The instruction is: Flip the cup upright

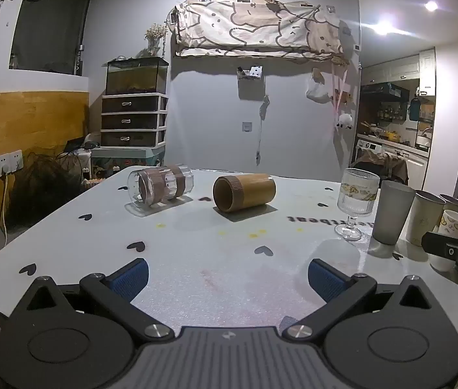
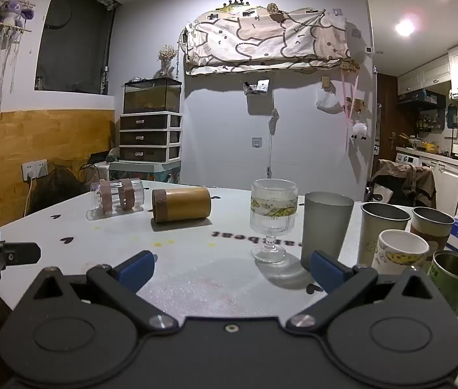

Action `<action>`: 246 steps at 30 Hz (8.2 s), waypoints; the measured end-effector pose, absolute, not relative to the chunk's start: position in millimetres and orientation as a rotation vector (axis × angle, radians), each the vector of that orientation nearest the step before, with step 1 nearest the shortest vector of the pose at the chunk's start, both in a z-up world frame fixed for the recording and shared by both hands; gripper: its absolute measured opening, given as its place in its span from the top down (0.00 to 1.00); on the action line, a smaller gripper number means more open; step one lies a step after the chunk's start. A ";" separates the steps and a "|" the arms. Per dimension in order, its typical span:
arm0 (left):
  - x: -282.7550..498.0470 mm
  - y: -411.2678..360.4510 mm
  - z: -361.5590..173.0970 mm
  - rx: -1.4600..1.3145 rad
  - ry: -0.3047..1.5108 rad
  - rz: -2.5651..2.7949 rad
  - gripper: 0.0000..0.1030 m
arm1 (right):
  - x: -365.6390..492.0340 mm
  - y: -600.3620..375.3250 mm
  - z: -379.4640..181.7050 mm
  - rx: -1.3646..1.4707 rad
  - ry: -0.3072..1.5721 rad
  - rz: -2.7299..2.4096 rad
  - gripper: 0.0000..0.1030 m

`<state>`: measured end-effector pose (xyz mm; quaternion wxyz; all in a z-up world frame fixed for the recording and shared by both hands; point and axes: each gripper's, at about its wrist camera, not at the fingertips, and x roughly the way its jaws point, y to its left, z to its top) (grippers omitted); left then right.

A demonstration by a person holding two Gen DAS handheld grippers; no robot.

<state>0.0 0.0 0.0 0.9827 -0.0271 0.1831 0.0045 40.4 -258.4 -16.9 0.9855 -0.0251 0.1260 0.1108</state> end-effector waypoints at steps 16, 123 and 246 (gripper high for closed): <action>-0.7 -0.3 0.7 -0.051 0.373 0.016 0.00 | 36.1 -261.5 -15.2 -0.044 0.247 0.213 0.00; 282.0 -37.6 23.1 0.598 0.535 -0.319 0.00 | 65.7 -297.9 -33.2 0.049 0.304 0.205 0.00; 47.6 -33.7 -57.6 -0.081 0.478 -0.455 0.27 | 150.1 -320.5 3.5 0.292 0.670 0.358 0.27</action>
